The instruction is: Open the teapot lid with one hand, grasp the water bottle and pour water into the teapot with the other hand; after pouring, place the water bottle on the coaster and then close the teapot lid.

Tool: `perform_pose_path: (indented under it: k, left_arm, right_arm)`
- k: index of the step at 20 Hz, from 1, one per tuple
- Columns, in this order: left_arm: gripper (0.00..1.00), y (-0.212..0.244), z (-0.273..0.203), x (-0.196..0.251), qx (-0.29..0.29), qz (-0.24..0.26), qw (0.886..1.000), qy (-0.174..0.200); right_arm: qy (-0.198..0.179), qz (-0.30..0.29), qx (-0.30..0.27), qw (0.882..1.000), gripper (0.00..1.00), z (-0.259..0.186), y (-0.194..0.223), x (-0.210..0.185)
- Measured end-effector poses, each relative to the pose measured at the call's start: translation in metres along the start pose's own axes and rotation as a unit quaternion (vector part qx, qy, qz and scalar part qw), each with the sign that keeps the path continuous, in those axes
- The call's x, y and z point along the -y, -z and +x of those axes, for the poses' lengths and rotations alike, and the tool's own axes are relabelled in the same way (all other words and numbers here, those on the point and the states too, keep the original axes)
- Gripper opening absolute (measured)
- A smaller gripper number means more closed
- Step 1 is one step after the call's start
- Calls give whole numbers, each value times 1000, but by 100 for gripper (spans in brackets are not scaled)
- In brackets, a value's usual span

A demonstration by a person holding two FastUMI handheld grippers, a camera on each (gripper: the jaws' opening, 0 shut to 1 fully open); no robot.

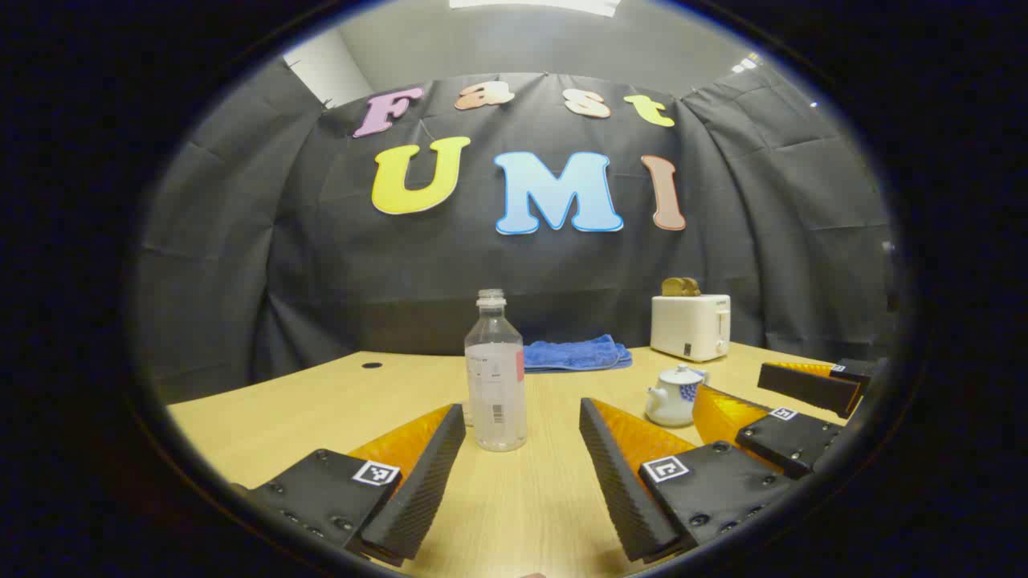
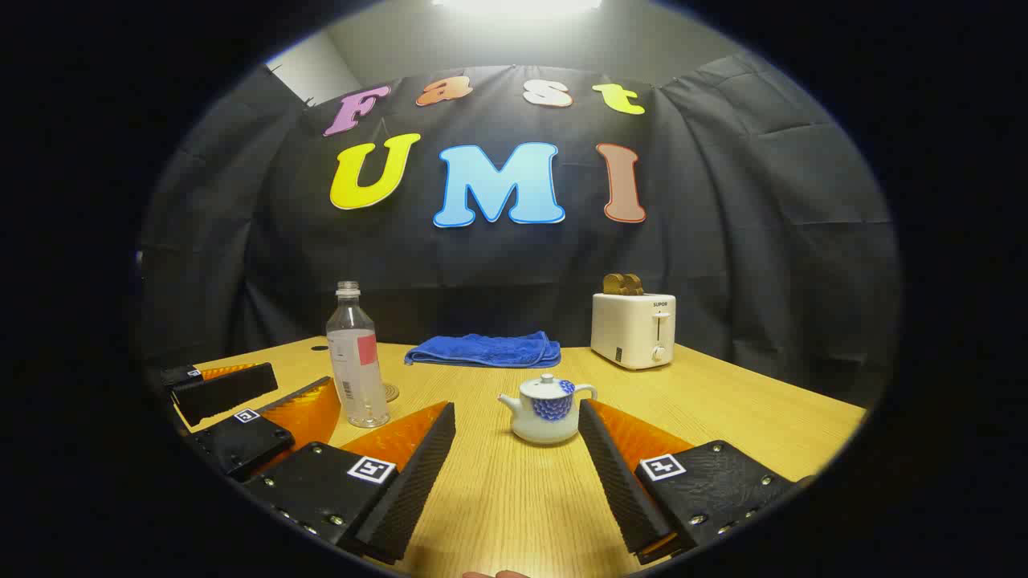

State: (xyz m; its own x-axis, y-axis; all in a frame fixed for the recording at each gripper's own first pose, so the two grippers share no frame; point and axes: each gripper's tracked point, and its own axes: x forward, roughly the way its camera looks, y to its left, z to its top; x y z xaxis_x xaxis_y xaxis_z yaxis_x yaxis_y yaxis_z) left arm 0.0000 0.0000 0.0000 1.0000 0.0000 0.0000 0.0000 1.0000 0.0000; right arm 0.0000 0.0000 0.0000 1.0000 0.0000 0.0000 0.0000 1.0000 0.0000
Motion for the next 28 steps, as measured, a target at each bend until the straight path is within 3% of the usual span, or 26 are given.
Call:
perform_pose_path:
  k: [14, 18, 22, 25, 28]
  left_arm:
    - [100, 1, -1, 5, -3, 0, 1000, 18]
    - [100, -1, -1, 5, -1, -1, 1000, 15]
    - [99, -2, 6, 4, 1, -4, 1000, 14]
    - [100, -4, 19, 2, -7, -17, 1000, 22]
    - [99, -26, 35, -15, 10, -7, 1000, 4]
  right_arm:
    - [5, 1, -2, 1000, 95, -2, 1, 2]
    - [34, 2, -3, 999, 95, -3, 1, 12]
    - [12, 1, 1, 1000, 95, 1, -1, 1]
    - [17, 2, 5, 1000, 95, 11, -5, 8]
    - [22, 1, 6, 1000, 95, 29, -16, 15]
